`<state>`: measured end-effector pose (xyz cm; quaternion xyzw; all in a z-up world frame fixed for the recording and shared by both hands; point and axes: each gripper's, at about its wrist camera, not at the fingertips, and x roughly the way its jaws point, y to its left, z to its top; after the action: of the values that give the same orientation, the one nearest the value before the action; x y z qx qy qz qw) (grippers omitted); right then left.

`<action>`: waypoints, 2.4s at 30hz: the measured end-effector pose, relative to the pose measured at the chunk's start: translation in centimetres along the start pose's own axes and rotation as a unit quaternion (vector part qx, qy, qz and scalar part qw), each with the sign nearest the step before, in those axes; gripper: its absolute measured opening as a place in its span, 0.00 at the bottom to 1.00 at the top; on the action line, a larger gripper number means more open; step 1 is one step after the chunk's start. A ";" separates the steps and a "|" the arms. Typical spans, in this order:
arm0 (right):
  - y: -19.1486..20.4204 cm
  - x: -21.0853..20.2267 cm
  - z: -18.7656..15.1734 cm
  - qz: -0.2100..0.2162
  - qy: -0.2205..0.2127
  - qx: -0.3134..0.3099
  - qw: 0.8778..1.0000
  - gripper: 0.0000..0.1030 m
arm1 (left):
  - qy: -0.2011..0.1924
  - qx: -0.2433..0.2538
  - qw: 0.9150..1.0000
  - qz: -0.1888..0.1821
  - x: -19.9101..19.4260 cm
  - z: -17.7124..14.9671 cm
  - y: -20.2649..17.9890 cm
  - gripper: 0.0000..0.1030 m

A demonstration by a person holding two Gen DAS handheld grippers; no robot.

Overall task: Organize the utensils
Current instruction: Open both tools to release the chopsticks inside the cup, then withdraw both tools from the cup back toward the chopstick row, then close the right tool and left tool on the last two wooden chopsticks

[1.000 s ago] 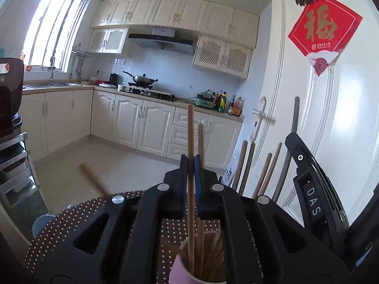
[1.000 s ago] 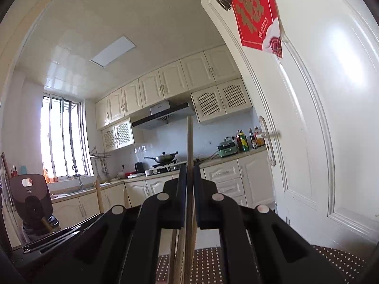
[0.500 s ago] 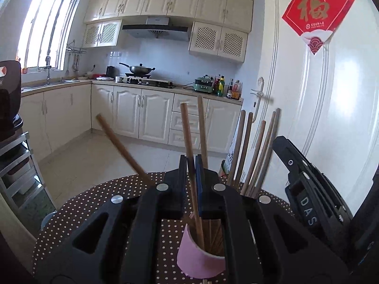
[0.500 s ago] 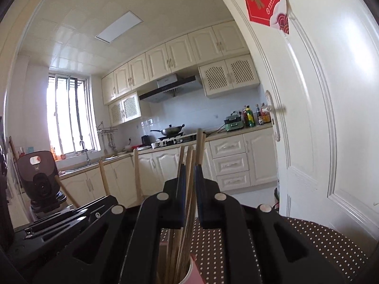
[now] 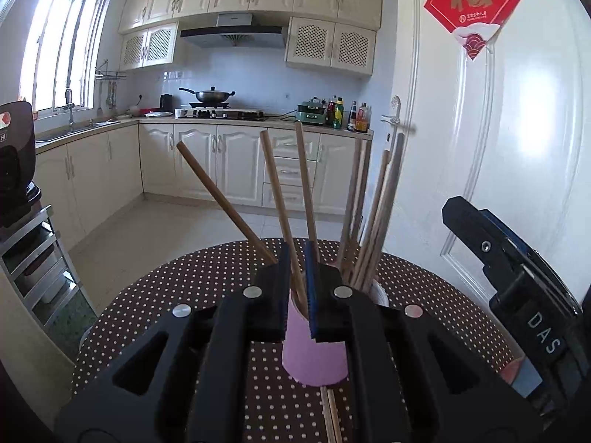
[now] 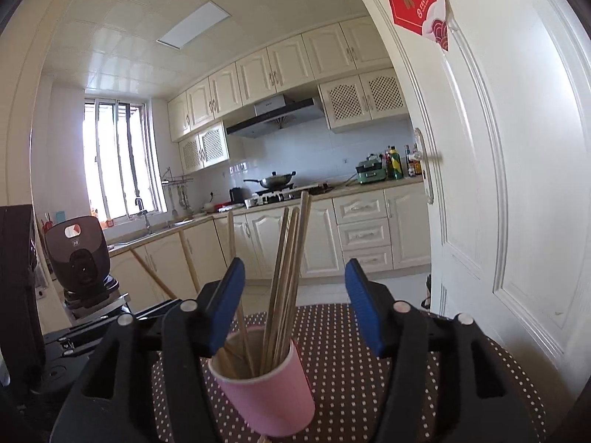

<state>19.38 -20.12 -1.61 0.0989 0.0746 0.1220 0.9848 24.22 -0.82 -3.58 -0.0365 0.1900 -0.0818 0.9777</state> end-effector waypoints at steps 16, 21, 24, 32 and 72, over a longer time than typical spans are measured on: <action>-0.5 -2.3 -1.5 -0.004 0.146 0.029 0.989 0.79 | 0.056 0.022 0.998 0.002 -3.5 -2.4 0.3 0.09; 0.0 -2.1 -3.1 -0.004 0.210 0.023 0.977 0.80 | 0.092 0.022 0.995 0.013 -3.6 -3.7 0.8 0.09; 0.5 -1.8 -4.5 -0.002 0.251 0.013 0.968 0.81 | 0.122 0.016 0.992 0.013 -3.4 -4.9 1.6 0.09; 2.4 0.2 -9.1 -0.013 0.356 -0.031 0.934 0.80 | 0.197 0.002 0.980 0.011 -1.9 -8.2 3.6 0.23; 1.9 0.7 -11.3 -0.041 0.391 -0.078 0.916 0.04 | 0.258 -0.011 0.965 -0.039 0.8 -9.9 1.3 0.49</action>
<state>17.71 -16.12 -12.28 -0.0365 0.4482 0.1157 0.8857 21.44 -0.05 -13.20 -0.0320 0.4353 -0.1242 0.8911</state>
